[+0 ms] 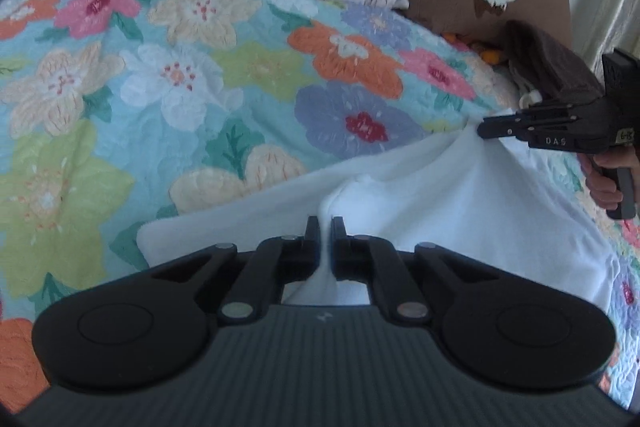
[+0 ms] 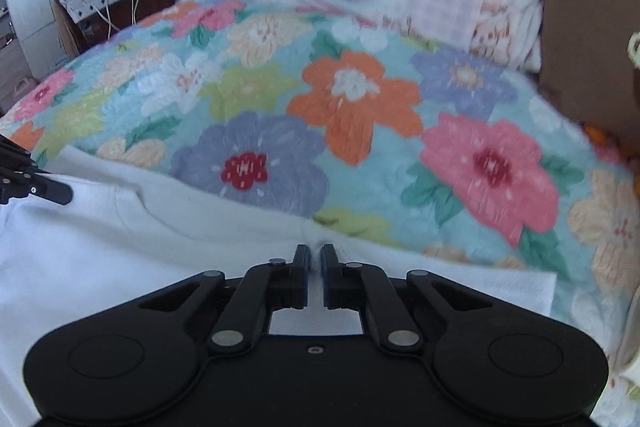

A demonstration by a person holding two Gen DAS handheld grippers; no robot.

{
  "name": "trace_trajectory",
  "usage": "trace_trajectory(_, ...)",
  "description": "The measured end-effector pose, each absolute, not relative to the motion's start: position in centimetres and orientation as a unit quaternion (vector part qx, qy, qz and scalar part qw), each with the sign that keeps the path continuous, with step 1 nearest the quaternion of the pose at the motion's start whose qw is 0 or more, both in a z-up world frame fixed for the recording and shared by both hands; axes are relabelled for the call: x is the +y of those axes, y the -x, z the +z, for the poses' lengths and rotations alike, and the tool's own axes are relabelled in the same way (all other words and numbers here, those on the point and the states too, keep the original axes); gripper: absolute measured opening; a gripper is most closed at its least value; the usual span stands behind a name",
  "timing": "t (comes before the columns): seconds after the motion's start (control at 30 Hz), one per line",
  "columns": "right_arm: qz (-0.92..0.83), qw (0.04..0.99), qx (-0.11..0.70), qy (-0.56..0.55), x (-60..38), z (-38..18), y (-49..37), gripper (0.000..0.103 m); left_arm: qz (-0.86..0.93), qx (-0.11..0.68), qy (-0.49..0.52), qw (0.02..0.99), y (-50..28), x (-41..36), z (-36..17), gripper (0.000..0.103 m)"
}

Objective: Fold clothes

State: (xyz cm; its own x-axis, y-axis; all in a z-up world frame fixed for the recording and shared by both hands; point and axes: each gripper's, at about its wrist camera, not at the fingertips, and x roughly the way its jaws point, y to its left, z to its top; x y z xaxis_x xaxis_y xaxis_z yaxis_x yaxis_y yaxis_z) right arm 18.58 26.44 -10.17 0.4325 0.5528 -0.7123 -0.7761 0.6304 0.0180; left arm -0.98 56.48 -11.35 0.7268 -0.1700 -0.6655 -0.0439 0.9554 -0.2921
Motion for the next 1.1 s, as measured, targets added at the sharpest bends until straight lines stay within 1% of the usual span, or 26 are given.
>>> trace_trajectory(0.07, 0.391, 0.849, 0.329, 0.136, 25.8, -9.5, -18.8, 0.006, -0.017, 0.353, 0.153, 0.923, 1.1, 57.1, -10.8, 0.004)
trace_trajectory(0.1, 0.384, 0.850, 0.334, 0.140, 26.0, -9.7, -19.0, 0.006, -0.008, 0.345, 0.157, 0.925, 1.1, 57.4, -10.6, 0.004)
trace_trajectory(0.2, 0.363, 0.848, 0.353, 0.155, 26.9, -10.6, -19.8, 0.007, 0.041, 0.393, 0.104, 0.913, -0.2, 56.6, -12.0, 0.007)
trace_trajectory(0.27, 0.340, 0.849, 0.366, 0.172, 27.6, -11.2, -19.7, 0.010, 0.073, 0.423, 0.068, 0.901, -1.1, 56.1, -12.9, 0.017)
trace_trajectory(0.3, 0.320, 0.854, 0.369, 0.181, 27.8, -11.3, -19.4, 0.016, 0.090, 0.437, 0.050, 0.893, -1.5, 55.9, -13.3, 0.025)
trace_trajectory(0.33, 0.296, 0.858, 0.376, 0.184, 27.8, -11.2, -19.2, 0.026, 0.106, 0.441, 0.065, 0.889, -0.9, 56.1, -12.5, 0.026)
trace_trajectory(0.37, 0.264, 0.863, 0.393, 0.175, 27.3, -10.8, -19.0, 0.030, 0.122, 0.444, 0.081, 0.884, -0.2, 56.3, -11.8, 0.027)
trace_trajectory(0.4, 0.246, 0.867, 0.405, 0.153, 26.6, -10.2, -18.8, 0.032, 0.132, 0.422, 0.129, 0.888, 1.2, 56.9, -10.5, 0.029)
trace_trajectory(0.47, 0.250, 0.866, 0.425, 0.080, 24.1, -9.0, -17.8, 0.032, 0.118, 0.363, 0.205, 0.901, 4.7, 57.4, -8.3, 0.045)
trace_trajectory(0.5, 0.263, 0.861, 0.434, 0.042, 22.8, -8.4, -17.1, 0.034, 0.106, 0.356, 0.213, 0.904, 5.7, 57.2, -8.0, 0.048)
trace_trajectory(0.53, 0.277, 0.853, 0.441, 0.026, 22.2, -8.2, -16.3, 0.036, 0.093, 0.349, 0.222, 0.906, 6.7, 56.9, -7.7, 0.048)
trace_trajectory(0.63, 0.306, 0.843, 0.439, 0.051, 21.4, -8.1, -13.3, 0.037, 0.127, 0.397, 0.172, 0.893, 7.4, 55.5, -9.5, 0.045)
trace_trajectory(0.67, 0.315, 0.840, 0.437, 0.068, 21.4, -8.4, -12.3, 0.037, 0.138, 0.409, 0.157, 0.888, 7.6, 55.1, -10.4, 0.043)
trace_trajectory(0.73, 0.323, 0.836, 0.434, 0.088, 21.2, -9.0, -10.9, 0.037, 0.162, 0.419, 0.155, 0.880, 8.2, 55.3, -12.0, 0.034)
trace_trajectory(0.8, 0.327, 0.828, 0.446, 0.091, 20.8, -9.8, -10.0, 0.038, 0.198, 0.407, 0.157, 0.878, 8.9, 55.9, -13.1, 0.034)
trace_trajectory(0.83, 0.327, 0.823, 0.454, 0.094, 20.6, -10.4, -9.7, 0.043, 0.217, 0.395, 0.176, 0.875, 9.5, 56.4, -13.5, 0.038)
trace_trajectory(0.9, 0.295, 0.829, 0.452, 0.143, 20.4, -11.9, -8.8, 0.047, 0.253, 0.368, 0.215, 0.869, 10.7, 57.5, -14.4, 0.040)
trace_trajectory(0.97, 0.269, 0.839, 0.430, 0.198, 20.2, -13.0, -7.4, 0.048, 0.247, 0.365, 0.251, 0.862, 11.8, 57.7, -14.3, 0.039)
trace_trajectory(1.07, 0.238, 0.851, 0.436, 0.171, 18.4, -11.0, -4.9, 0.048, 0.244, 0.370, 0.230, 0.866, 13.8, 55.5, -12.0, 0.041)
trace_trajectory(1.1, 0.244, 0.855, 0.433, 0.150, 17.4, -10.2, -3.9, 0.050, 0.250, 0.373, 0.230, 0.863, 14.7, 54.5, -11.3, 0.042)
